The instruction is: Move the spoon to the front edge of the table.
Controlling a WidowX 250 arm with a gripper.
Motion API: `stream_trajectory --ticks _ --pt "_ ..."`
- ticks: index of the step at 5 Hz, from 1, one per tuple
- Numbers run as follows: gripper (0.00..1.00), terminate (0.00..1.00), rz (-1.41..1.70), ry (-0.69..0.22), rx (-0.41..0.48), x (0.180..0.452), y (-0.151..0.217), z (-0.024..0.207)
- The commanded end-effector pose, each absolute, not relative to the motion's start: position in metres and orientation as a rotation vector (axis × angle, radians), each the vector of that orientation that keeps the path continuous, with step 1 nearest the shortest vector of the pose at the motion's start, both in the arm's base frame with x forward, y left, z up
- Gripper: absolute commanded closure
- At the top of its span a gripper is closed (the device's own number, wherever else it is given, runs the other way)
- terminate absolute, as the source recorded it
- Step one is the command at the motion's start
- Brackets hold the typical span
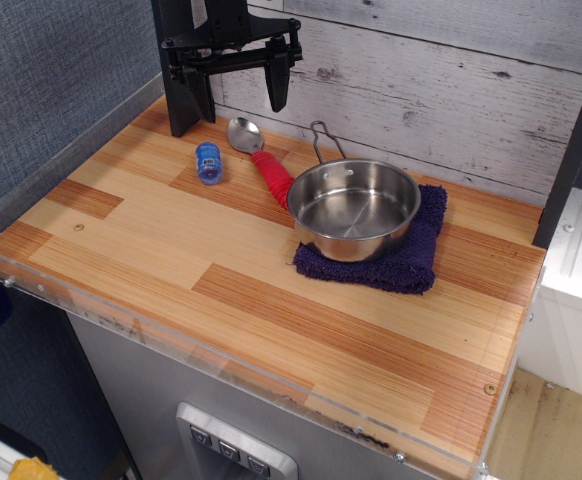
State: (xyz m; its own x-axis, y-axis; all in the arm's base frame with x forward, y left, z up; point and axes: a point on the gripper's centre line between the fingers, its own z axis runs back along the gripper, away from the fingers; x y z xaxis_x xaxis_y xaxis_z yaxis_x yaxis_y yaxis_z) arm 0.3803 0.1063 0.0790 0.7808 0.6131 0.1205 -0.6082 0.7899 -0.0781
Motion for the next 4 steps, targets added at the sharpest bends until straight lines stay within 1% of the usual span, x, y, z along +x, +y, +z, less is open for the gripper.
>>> stream_trajectory --ticks 1,2,4 --pt "0.00 0.00 0.660 -0.142 -0.036 0.380 0.106 0.079" --pt "0.00 0.00 0.681 -0.125 -0.063 0.373 0.100 0.068" --pt "0.00 0.00 0.686 -0.106 -0.077 0.371 0.098 0.053"
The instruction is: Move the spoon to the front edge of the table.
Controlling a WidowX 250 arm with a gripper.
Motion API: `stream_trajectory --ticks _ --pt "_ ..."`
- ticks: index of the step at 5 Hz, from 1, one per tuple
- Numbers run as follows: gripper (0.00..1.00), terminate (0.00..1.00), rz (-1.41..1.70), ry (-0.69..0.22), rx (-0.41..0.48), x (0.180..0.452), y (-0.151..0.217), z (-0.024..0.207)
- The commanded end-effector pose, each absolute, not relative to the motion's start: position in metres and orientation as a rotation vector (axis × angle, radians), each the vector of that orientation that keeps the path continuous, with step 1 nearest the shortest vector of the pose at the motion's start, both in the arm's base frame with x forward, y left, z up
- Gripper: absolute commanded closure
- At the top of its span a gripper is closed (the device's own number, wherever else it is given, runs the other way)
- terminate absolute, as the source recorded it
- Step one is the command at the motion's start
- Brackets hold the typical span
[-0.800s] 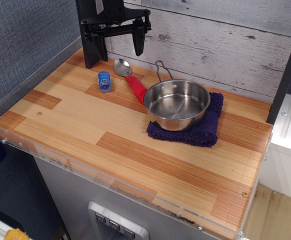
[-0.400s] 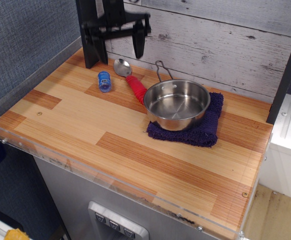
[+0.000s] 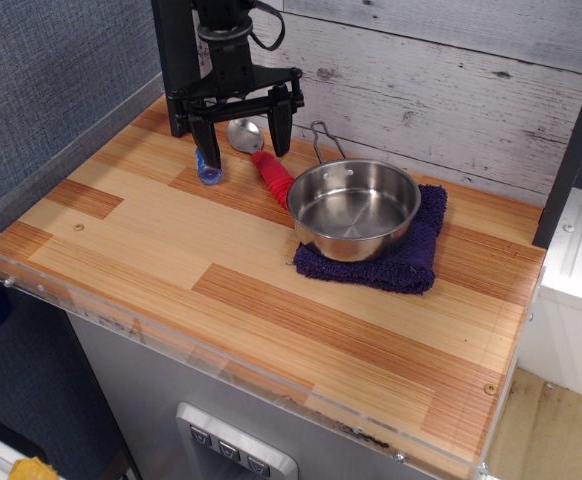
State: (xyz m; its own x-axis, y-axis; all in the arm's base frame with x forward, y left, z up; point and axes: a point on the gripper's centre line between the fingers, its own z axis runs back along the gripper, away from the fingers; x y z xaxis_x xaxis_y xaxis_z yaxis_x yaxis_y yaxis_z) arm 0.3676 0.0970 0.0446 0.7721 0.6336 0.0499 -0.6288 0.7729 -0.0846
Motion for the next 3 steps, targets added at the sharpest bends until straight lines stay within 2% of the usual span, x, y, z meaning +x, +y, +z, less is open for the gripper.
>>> stream_trajectory --ticks 1,3 --pt "0.00 0.00 0.696 -0.125 -0.074 0.3742 0.0964 0.0477" --pt "0.00 0.00 0.700 -0.144 -0.062 0.3794 0.0896 0.0386"
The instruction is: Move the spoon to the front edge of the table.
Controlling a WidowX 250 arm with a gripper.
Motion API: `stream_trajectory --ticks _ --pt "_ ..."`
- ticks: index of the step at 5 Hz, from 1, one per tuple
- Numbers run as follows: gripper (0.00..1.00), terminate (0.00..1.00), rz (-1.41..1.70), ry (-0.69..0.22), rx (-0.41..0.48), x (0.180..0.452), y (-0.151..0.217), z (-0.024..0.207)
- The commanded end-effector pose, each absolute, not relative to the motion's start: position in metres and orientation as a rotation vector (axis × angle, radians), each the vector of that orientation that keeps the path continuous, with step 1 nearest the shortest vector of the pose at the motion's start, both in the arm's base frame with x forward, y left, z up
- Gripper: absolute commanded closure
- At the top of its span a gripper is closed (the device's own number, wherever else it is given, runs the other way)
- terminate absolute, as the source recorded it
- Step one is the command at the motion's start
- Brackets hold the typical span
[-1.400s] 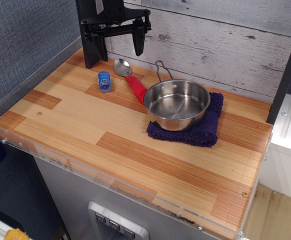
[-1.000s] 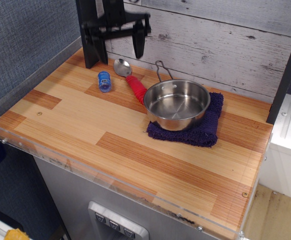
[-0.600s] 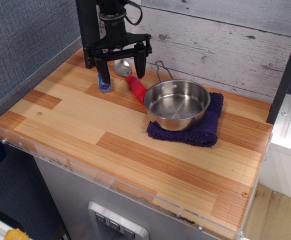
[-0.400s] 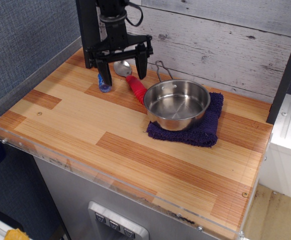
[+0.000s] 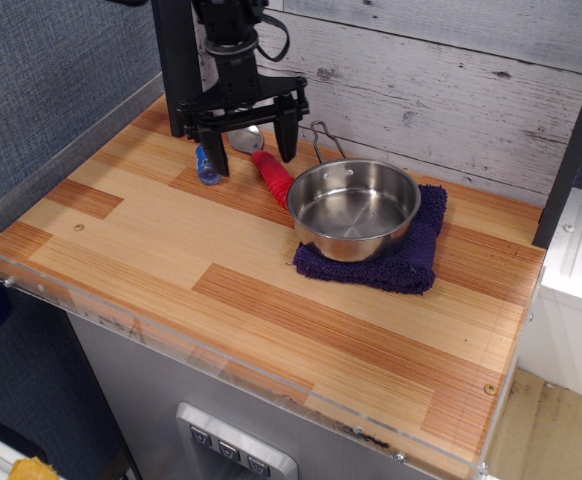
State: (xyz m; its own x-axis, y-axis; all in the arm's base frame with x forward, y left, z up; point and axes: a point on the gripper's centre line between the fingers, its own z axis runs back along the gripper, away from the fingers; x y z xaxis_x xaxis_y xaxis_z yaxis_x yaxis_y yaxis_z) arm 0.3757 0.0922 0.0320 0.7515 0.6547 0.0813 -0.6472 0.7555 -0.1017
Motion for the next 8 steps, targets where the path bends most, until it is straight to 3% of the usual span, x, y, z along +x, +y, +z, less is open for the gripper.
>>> stream_trajectory --ticks 1,3,4,8 --pt "0.00 0.00 0.701 -0.162 -0.023 0.379 0.085 0.033" --pt "0.00 0.00 0.680 -0.148 -0.014 0.384 0.075 0.029" --pt "1.00 0.00 0.688 -0.157 -0.006 0.384 0.073 0.028" --pt "1.00 0.00 0.697 -0.216 -0.018 0.402 0.052 0.052"
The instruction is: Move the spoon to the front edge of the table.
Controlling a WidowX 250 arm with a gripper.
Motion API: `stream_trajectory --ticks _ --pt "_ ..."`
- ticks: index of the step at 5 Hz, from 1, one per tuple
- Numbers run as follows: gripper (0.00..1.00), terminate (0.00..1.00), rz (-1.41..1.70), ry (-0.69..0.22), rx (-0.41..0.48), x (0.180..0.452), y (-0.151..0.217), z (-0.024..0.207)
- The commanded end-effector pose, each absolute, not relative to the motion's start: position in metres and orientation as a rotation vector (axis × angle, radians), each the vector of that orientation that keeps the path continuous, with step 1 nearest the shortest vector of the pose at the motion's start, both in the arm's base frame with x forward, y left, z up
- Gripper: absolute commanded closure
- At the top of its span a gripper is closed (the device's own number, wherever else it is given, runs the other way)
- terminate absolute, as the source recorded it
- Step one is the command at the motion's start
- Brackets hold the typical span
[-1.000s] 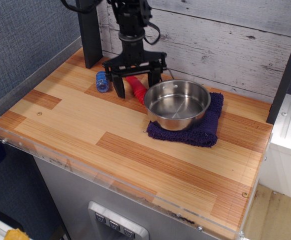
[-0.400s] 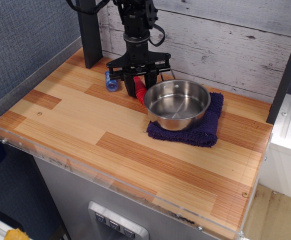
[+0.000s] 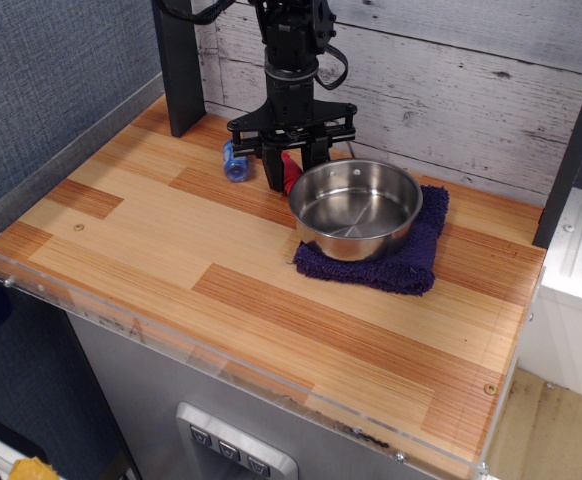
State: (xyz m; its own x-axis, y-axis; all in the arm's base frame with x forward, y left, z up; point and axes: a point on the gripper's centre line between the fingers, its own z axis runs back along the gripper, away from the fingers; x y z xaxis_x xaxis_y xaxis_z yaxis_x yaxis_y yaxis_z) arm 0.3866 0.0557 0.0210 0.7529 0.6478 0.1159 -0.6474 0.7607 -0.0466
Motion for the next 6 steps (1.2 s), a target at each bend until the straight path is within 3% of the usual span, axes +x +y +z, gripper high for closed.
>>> stream_trajectory --ticks 1,3,6 --pt "1.00 0.00 0.707 -0.247 -0.034 0.404 0.050 0.069" --pt "1.00 0.00 0.721 -0.321 -0.088 0.382 0.068 0.103" --pt "1.00 0.00 0.746 -0.365 -0.119 0.305 0.113 0.133"
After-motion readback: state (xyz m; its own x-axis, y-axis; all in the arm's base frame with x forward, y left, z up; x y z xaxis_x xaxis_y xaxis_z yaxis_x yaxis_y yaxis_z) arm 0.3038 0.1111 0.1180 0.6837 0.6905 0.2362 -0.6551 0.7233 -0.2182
